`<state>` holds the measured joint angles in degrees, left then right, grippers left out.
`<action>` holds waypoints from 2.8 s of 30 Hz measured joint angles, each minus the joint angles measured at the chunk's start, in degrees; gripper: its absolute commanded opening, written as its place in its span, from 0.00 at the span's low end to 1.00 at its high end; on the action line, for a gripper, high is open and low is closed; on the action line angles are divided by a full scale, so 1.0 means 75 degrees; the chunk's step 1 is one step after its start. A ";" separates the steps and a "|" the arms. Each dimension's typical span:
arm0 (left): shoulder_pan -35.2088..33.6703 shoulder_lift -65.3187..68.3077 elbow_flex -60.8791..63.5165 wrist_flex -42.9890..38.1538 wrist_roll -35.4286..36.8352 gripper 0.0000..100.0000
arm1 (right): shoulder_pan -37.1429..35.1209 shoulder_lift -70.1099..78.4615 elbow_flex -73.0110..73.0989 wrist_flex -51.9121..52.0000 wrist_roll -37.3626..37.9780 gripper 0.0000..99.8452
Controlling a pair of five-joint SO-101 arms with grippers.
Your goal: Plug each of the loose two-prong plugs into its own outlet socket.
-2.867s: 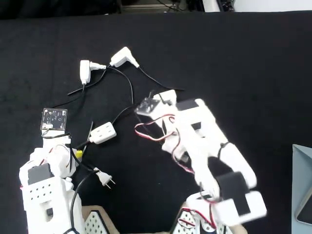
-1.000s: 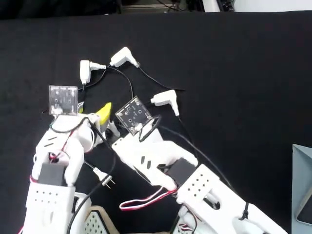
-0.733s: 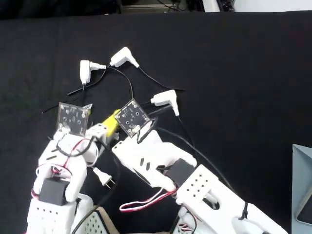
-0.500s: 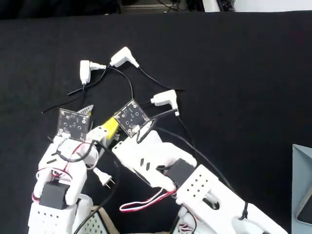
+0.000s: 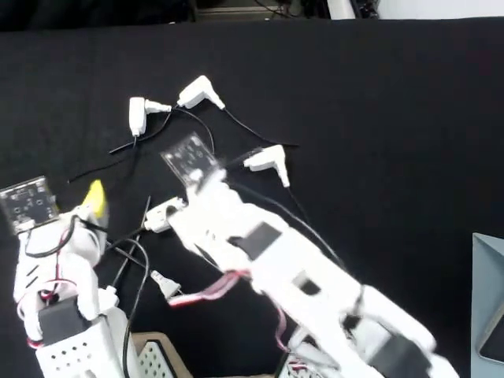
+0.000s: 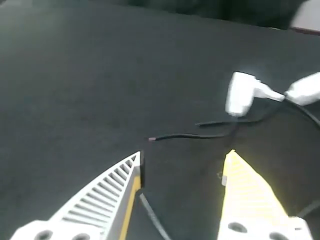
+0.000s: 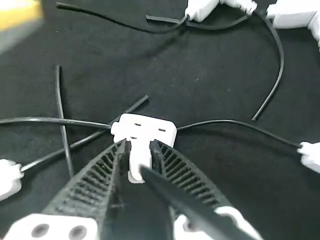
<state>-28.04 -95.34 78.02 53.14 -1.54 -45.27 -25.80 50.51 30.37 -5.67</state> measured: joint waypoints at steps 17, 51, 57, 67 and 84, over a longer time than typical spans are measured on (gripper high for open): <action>0.1043 0.1723 -0.0340 0.0516 -0.1700 0.27 | 0.1852 -0.0023 0.0387 0.0059 0.0105 0.01; 0.3552 1.2355 -0.6048 0.1149 -0.6716 0.14 | 0.2649 -0.0270 0.0738 0.0059 0.0152 0.01; 0.3681 1.2390 -0.6072 0.1160 -0.6271 0.13 | 0.2649 -0.0352 0.0738 0.0059 0.0152 0.01; 0.4220 1.2366 -0.6048 0.1395 -0.5275 0.13 | 0.2649 -0.0363 0.0738 0.0059 0.0152 0.01; 0.4864 1.2378 -0.6048 0.2204 -0.4232 0.26 | 0.3095 -0.0363 0.0738 0.0059 0.0422 0.01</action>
<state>8.44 -2.51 32.66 69.67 -33.27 -22.07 -28.53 56.04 30.81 -2.51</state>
